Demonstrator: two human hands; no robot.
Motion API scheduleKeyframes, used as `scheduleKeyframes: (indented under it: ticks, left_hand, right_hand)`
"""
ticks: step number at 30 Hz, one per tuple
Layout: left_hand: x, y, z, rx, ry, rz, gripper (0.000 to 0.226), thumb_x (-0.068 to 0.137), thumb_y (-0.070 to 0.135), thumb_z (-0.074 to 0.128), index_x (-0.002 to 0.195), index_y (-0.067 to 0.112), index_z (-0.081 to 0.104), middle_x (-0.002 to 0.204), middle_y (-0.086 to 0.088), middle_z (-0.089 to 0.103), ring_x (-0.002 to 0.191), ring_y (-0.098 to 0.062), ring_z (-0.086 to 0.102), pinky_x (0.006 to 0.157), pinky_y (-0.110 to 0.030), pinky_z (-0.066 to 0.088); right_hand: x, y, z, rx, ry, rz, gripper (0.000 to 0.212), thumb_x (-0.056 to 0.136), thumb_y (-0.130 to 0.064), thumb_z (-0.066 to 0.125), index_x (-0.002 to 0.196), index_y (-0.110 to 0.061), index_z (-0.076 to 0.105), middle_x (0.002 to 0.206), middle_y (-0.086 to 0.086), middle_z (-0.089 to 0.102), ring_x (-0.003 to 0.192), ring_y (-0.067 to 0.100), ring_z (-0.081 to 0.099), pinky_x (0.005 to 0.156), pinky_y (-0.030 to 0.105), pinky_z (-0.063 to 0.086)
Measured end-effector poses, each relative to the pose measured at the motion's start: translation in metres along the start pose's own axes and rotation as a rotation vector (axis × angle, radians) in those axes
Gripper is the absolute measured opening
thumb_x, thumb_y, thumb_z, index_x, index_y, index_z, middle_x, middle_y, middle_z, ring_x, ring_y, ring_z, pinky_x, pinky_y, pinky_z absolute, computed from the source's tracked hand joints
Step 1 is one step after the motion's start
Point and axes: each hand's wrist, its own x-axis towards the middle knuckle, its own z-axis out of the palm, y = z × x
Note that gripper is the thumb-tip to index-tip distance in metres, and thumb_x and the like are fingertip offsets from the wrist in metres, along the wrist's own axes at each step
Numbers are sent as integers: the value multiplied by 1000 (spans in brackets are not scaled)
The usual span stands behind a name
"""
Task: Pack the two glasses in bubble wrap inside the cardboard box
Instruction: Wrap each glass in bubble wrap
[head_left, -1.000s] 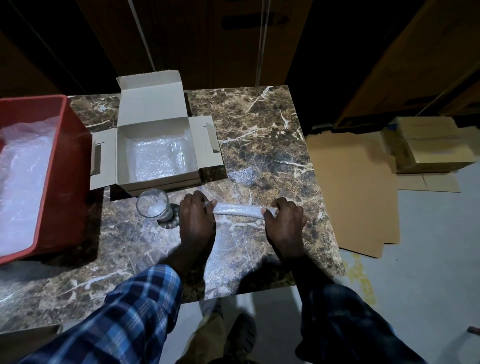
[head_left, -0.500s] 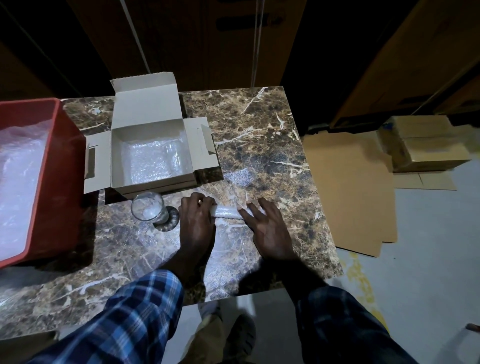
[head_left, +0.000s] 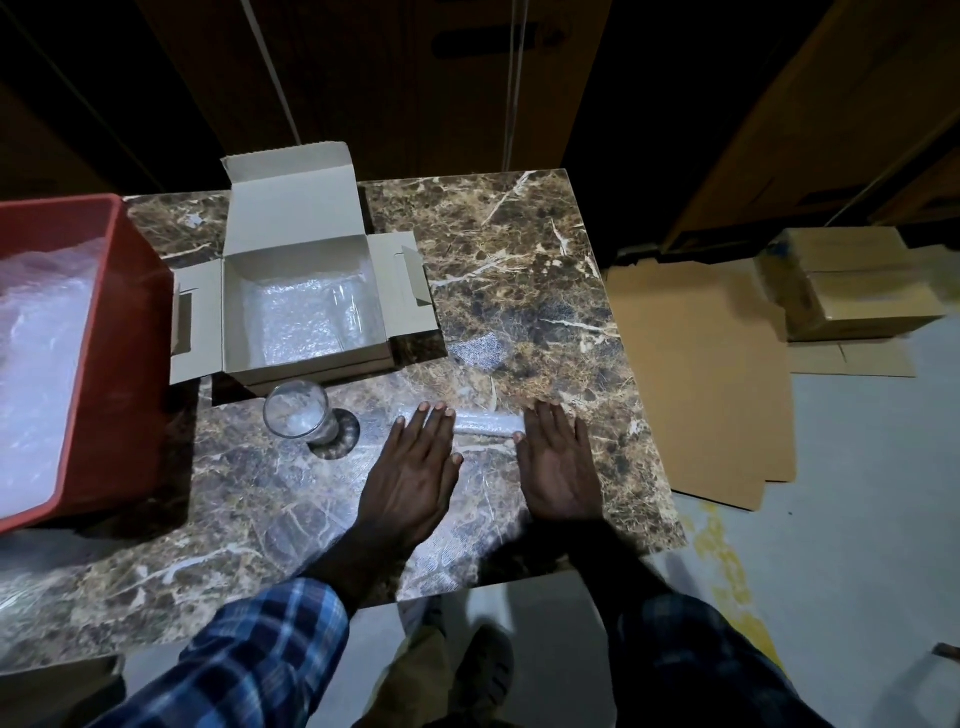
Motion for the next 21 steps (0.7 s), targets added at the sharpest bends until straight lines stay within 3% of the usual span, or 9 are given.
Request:
scheduleKeyframes:
  ticks: [4,10,15,18,21]
  left_hand:
    - [-1,3,-1,74,-94,-2,59,106,51,21,160,26,19,163,-16,22,153,-35,12,123,-53,12]
    - [-4,12,0,115,-140,-62,57,104,60,18,158,44,7,166,-16,9,154,-36,-2,120,-61,2]
    - [-4,14,0,111,-163,-84,61,103,64,17,158,43,3,167,-13,-1,154,-32,-11,120,-60,-4]
    - [-5,14,2,87,-161,-92,65,103,65,17,159,38,2,167,-11,-2,154,-30,-12,121,-57,-4]
    - [-6,12,3,68,-161,-92,68,103,64,17,160,32,0,168,-8,-4,154,-27,-14,121,-56,-3]
  right_hand:
    - [-3,7,2,85,124,74,45,104,-33,38,127,-7,66,136,13,62,127,37,53,110,47,36]
    - [8,2,-13,110,112,52,34,96,-27,47,114,-5,66,131,16,61,118,37,50,100,46,44]
    - [16,-7,-37,188,67,76,16,89,-19,59,95,-4,60,107,16,61,103,34,50,85,41,44]
    - [18,-15,-48,426,33,212,12,89,-18,58,91,-8,52,86,13,58,90,33,52,71,38,37]
    - [19,-25,-53,701,15,400,12,86,-24,59,90,-18,49,74,9,63,66,33,60,59,44,49]
